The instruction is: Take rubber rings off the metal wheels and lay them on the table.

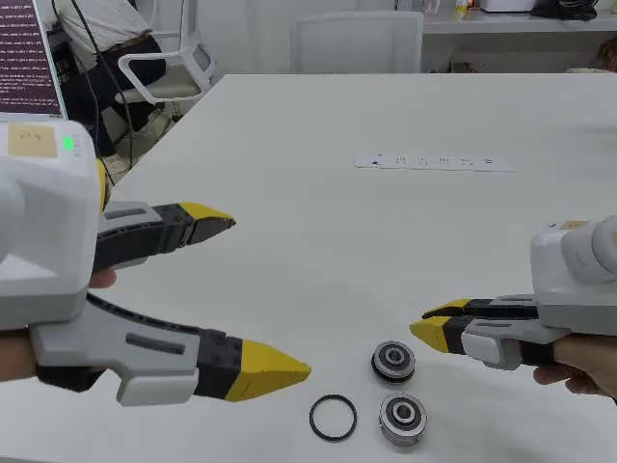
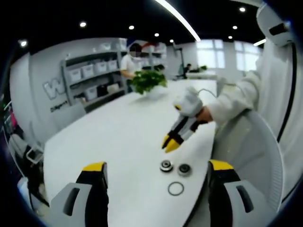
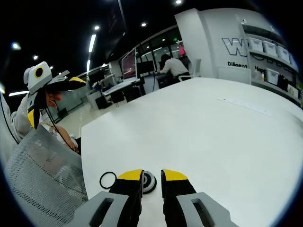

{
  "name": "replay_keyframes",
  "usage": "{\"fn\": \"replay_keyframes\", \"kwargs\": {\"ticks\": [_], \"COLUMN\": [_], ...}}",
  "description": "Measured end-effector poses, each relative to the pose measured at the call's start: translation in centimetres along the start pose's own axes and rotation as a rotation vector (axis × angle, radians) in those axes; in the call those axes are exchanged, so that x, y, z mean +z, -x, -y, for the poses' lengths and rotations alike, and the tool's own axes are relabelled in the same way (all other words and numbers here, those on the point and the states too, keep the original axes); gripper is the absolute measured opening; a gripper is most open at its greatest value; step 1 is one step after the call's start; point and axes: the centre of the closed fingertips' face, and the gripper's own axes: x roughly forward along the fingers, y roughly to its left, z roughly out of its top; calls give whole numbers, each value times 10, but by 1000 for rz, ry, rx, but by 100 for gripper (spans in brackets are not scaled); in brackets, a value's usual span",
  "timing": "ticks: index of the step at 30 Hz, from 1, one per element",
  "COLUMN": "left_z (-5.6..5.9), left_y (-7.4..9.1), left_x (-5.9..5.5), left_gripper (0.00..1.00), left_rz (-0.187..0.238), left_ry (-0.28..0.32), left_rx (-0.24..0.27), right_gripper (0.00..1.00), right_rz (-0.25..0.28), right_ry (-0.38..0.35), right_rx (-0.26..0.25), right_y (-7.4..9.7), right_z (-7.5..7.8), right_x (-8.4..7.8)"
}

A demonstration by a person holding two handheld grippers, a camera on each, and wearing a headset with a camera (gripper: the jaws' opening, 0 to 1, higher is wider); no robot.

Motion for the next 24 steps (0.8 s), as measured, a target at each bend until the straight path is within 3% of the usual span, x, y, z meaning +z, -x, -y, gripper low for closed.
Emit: {"fn": "replay_keyframes", "kwargs": {"ticks": [3,7,15,20,24], "left_z": [1,-8,-12,-10,-10], "left_y": [-7,-23,-61,-90,-115], "left_x": [8,19,42,39,23], "left_gripper": [87,83,80,75,73], "left_rz": [-9,-21,34,88,114], "left_ry": [-46,-95,-149,-163,-125], "left_rx": [-27,-27,-72,-111,-121], "right_gripper": [12,13,13,13,13], "right_rz": [-3,-28,-63,-82,-101], "right_ry": [-11,-13,7,12,16], "right_rx": [-9,-11,2,12,20], "right_y": [2,1,-1,-2,-3], "right_z": [4,6,2,2,1], "right_x": [-2,-10,-20,-27,-32]}}
